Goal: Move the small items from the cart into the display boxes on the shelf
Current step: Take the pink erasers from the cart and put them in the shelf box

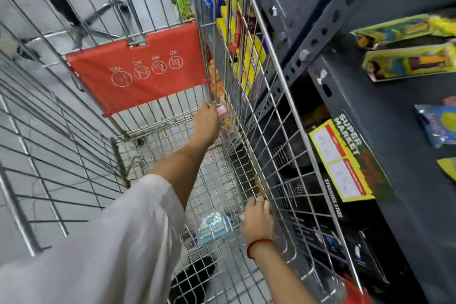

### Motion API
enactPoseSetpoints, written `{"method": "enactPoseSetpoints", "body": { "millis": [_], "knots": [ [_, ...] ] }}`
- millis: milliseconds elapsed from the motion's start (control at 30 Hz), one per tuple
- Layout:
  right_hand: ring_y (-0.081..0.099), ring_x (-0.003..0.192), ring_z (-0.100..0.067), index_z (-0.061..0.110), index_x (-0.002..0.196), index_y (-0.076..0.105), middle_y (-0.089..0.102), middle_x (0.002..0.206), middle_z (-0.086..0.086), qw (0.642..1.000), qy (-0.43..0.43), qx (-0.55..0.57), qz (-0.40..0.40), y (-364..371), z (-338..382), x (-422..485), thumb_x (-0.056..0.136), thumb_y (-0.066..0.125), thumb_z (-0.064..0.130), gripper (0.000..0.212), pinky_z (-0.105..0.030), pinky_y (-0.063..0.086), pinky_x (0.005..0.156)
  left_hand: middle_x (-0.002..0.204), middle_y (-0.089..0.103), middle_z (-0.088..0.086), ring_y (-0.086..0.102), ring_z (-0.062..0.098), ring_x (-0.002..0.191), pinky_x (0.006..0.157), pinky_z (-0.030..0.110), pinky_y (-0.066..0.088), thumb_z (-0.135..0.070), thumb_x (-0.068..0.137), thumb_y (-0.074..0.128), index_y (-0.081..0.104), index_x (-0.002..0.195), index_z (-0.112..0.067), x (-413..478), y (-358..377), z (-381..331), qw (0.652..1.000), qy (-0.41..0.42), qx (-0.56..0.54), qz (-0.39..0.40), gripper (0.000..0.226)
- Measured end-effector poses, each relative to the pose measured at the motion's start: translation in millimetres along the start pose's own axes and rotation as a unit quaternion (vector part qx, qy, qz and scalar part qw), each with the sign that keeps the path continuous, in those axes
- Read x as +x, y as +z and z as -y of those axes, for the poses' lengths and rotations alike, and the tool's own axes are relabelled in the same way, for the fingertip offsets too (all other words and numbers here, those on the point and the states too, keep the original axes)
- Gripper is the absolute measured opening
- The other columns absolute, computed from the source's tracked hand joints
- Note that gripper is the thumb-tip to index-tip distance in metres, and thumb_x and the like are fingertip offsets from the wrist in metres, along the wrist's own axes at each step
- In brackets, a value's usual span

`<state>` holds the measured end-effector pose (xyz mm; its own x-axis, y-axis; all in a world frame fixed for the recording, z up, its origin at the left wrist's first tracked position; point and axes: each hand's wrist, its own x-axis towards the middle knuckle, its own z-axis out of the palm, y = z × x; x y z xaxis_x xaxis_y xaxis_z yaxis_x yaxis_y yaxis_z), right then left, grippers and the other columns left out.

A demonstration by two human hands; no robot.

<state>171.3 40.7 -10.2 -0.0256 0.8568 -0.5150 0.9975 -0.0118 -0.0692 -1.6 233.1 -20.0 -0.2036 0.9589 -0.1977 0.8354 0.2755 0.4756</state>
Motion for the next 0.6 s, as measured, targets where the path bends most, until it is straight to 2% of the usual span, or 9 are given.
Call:
{"method": "enactPoseSetpoints", "body": {
  "millis": [100, 167, 233, 300, 367, 400, 433, 500, 600],
  "knots": [
    [0.035, 0.129, -0.024, 0.007, 0.134, 0.04, 0.034, 0.142, -0.011, 0.998, -0.007, 0.062, -0.024, -11.4, 6.9, -6.7, 0.083, 0.068, 0.029, 0.062, -0.032, 0.05, 0.1, 0.119, 0.049, 0.018, 0.052, 0.022, 0.088, 0.076, 0.034, 0.05, -0.02, 0.096, 0.047, 0.043, 0.124, -0.003, -44.6, -6.2, 7.2, 0.997, 0.007, -0.08, -0.023, 0.033],
    [0.038, 0.128, -0.024, 0.006, 0.128, 0.046, 0.032, 0.14, -0.01, 0.989, 0.01, 0.141, -0.042, -23.4, 12.0, -10.7, 0.079, 0.071, 0.032, 0.06, -0.031, 0.05, 0.099, 0.113, 0.053, 0.017, 0.049, 0.018, 0.084, 0.07, 0.029, 0.044, -0.014, 0.095, 0.046, 0.044, 0.118, -0.006, -75.5, -10.4, 14.0, 0.993, 0.007, -0.117, -0.016, 0.024],
    [0.045, 0.118, -0.023, 0.008, 0.117, 0.05, 0.038, 0.13, -0.008, 0.97, 0.025, 0.231, -0.069, -38.6, 16.9, -15.8, 0.075, 0.075, 0.03, 0.053, -0.03, 0.047, 0.095, 0.105, 0.058, 0.015, 0.053, 0.021, 0.085, 0.069, 0.03, 0.044, -0.013, 0.094, 0.049, 0.047, 0.107, -0.007, -104.2, -19.9, 18.0, 0.989, 0.0, -0.15, 0.002, 0.014],
    [0.046, 0.11, -0.017, 0.009, 0.116, 0.052, 0.041, 0.126, -0.005, 0.954, 0.027, 0.283, -0.092, -52.5, 24.1, -23.9, 0.071, 0.078, 0.024, 0.053, -0.026, 0.041, 0.1, 0.098, 0.059, 0.012, 0.055, 0.023, 0.086, 0.068, 0.031, 0.044, -0.012, 0.093, 0.05, 0.049, 0.1, -0.009, -128.2, -30.5, 19.8, 0.986, 0.01, -0.166, 0.009, 0.007],
    [0.046, 0.108, -0.015, 0.007, 0.113, 0.056, 0.039, 0.127, -0.006, 0.919, 0.029, 0.368, -0.137, -68.2, 30.9, -36.2, 0.066, 0.082, 0.01, 0.054, -0.029, 0.046, 0.1, 0.097, 0.059, 0.011, 0.052, 0.02, 0.083, 0.069, 0.035, 0.046, -0.01, 0.093, 0.05, 0.05, 0.105, -0.009, -149.5, -47.3, 18.0, 0.985, 0.041, -0.168, 0.003, 0.012],
    [0.048, 0.107, -0.016, 0.005, 0.112, 0.057, 0.039, 0.127, -0.007, 0.905, 0.029, 0.394, -0.158, -72.6, 32.5, -39.9, 0.065, 0.082, 0.007, 0.054, -0.03, 0.052, 0.094, 0.098, 0.059, 0.011, 0.052, 0.018, 0.083, 0.072, 0.039, 0.05, -0.01, 0.093, 0.051, 0.05, 0.112, -0.009, -158.2, -51.2, 16.6, 0.984, 0.057, -0.17, 0.003, 0.019],
    [0.049, 0.104, -0.015, 0.004, 0.112, 0.058, 0.04, 0.125, -0.008, 0.892, 0.027, 0.414, -0.18, -82.7, 36.3, -48.8, 0.065, 0.082, 0.006, 0.053, -0.022, 0.055, 0.084, 0.102, 0.059, 0.01, 0.053, 0.018, 0.087, 0.079, 0.042, 0.053, -0.01, 0.093, 0.051, 0.049, 0.121, -0.008, -167.5, -61.4, 13.0, 0.983, 0.074, -0.169, 0.002, 0.028],
    [0.047, 0.091, -0.007, 0.0, 0.111, 0.058, 0.042, 0.12, -0.012, 0.871, 0.01, 0.44, -0.22, -95.5, 39.7, -61.5, 0.066, 0.082, 0.005, 0.051, -0.002, 0.048, 0.063, 0.111, 0.058, 0.005, 0.056, 0.016, 0.092, 0.089, 0.039, 0.054, -0.01, 0.093, 0.052, 0.039, 0.137, -0.01, -182.8, -77.6, 6.0, 0.983, 0.093, -0.159, 0.011, 0.045],
    [0.046, 0.086, -0.006, -0.003, 0.117, 0.056, 0.042, 0.121, -0.017, 0.846, -0.001, 0.465, -0.263, -114.3, 41.3, -83.7, 0.067, 0.08, -0.002, 0.055, 0.007, 0.04, 0.06, 0.114, 0.062, 0.003, 0.056, 0.009, 0.088, 0.087, 0.032, 0.054, -0.009, 0.092, 0.053, 0.037, 0.139, -0.011, -202.8, -102.7, -4.8, 0.983, 0.111, -0.144, 0.004, 0.049]
  ]
}}
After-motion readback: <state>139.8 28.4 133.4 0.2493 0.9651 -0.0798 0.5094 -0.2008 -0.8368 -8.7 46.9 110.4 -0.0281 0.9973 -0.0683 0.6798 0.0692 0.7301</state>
